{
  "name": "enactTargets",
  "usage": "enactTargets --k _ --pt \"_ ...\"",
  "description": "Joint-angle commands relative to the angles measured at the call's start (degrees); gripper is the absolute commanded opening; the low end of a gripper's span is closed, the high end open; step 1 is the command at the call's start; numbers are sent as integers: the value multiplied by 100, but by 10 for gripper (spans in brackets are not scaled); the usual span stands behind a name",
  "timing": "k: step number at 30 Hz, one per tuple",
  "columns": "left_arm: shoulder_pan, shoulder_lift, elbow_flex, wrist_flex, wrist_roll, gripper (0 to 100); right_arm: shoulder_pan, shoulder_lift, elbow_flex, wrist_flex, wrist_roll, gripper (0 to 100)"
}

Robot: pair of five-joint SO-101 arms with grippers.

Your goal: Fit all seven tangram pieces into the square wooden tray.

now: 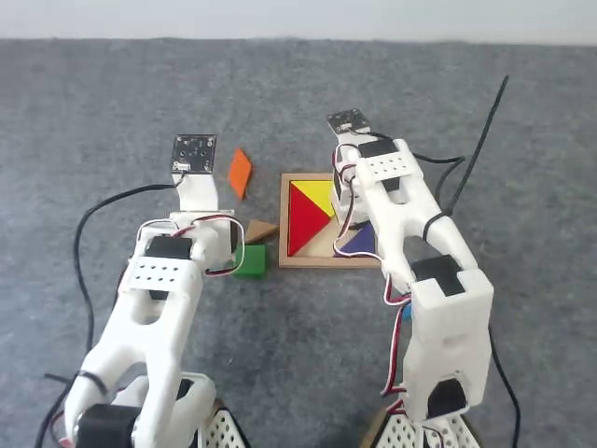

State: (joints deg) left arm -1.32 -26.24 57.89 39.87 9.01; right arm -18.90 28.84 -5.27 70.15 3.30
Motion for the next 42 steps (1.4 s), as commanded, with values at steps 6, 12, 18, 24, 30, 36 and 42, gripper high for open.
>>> enactTargets --k 6,12,18,24,30,36,42 --pt "-26 -220 -207 -299 9 12 259 -2404 -246 1138 79 8" --pt "9 -211 -31 -668 -193 12 743 -3837 800 1807 79 8" --pt "-26 -255 -13 -756 -290 16 1095 -5305 3235 1138 598 9" --pt "9 -202 -92 -747 -378 79 1112 -6624 5574 -760 721 9" --pt "26 756 -1130 -396 -123 170 1112 -6809 6593 -2167 721 9" --pt "-26 3262 -3635 343 -651 209 1138 -6809 6699 -2255 703 9" --pt "-176 5081 -5859 1169 -1187 209 1130 -6809 6734 -2281 703 9"
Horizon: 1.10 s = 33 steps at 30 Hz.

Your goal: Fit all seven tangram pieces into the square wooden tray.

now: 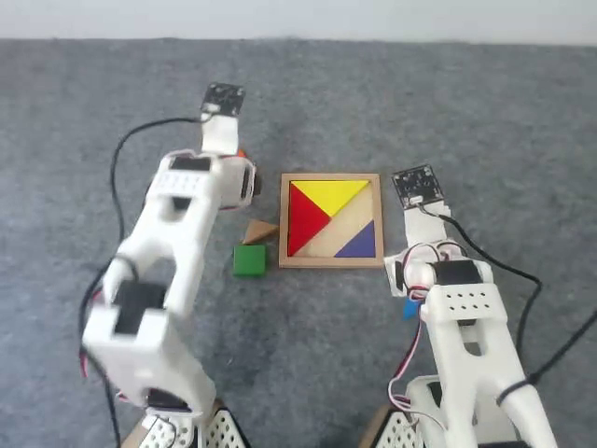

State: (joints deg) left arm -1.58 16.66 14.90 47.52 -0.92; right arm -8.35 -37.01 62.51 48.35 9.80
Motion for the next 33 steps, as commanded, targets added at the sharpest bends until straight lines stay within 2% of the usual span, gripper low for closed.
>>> enactTargets --k 1,8,12,20,33 --pt "-211 949 -1807 448 -167 209 75 -224 -44 -101 53 9" --pt "-325 1670 -2738 484 -237 194 75 -233 -44 -110 53 9" --pt "-149 1952 -3046 545 -695 171 75 -233 -44 -119 44 9" --pt "-105 2936 -4505 1758 -853 171 75 -233 -44 -119 44 9" --pt "-88 4870 -7776 3833 -1178 167 75 -233 -35 -119 35 9"
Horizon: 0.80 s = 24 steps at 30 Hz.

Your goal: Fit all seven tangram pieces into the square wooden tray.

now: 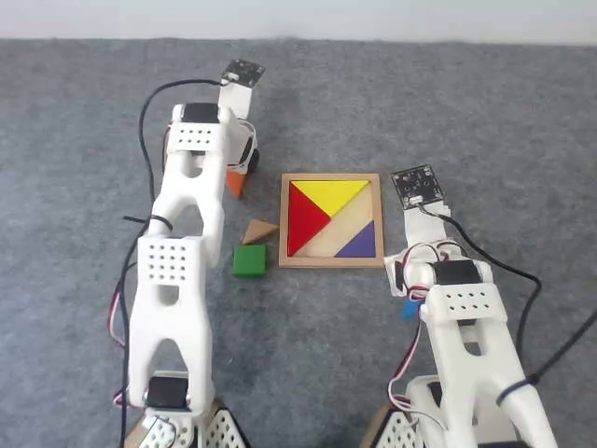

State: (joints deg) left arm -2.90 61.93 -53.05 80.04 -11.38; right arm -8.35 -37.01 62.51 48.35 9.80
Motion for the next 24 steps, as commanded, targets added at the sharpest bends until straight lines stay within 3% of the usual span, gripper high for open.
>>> enactTargets --k 1,8,14,24 --pt "44 457 -1226 721 -141 167 75 -233 -35 -119 35 9" --pt "0 1204 -2791 1538 -114 152 75 -233 -35 -119 35 9" --pt "-9 1899 -4338 2057 -70 9 84 -224 -9 -215 35 9" --pt "-229 1785 -4312 2066 273 12 84 -233 79 -321 35 8"
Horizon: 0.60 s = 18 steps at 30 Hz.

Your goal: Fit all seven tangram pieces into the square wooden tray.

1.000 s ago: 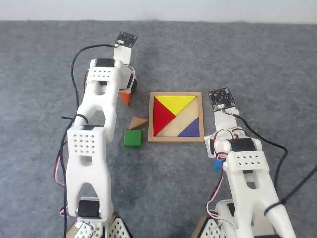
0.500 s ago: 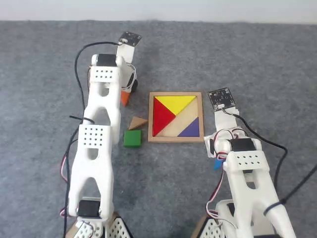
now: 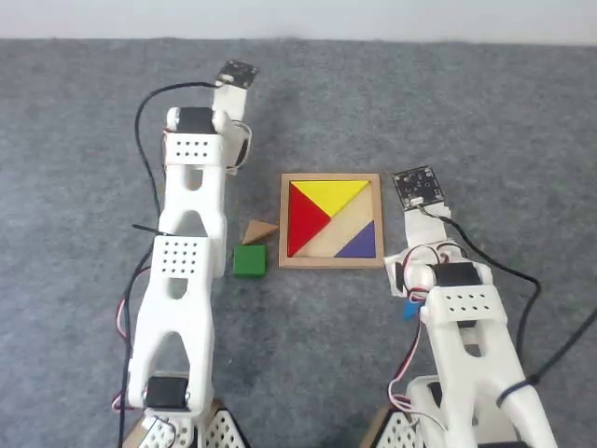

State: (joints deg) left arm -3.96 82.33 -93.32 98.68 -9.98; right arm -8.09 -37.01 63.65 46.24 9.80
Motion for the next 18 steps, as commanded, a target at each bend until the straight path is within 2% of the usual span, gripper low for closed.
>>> enactTargets --k 1,7,18 --pt "-105 -255 -268 202 141 12 57 -233 -35 -110 44 8" --pt "18 -229 -259 202 422 12 66 -277 -35 -110 44 8" --pt "18 -193 -242 202 422 12 57 -259 -35 -110 35 9"
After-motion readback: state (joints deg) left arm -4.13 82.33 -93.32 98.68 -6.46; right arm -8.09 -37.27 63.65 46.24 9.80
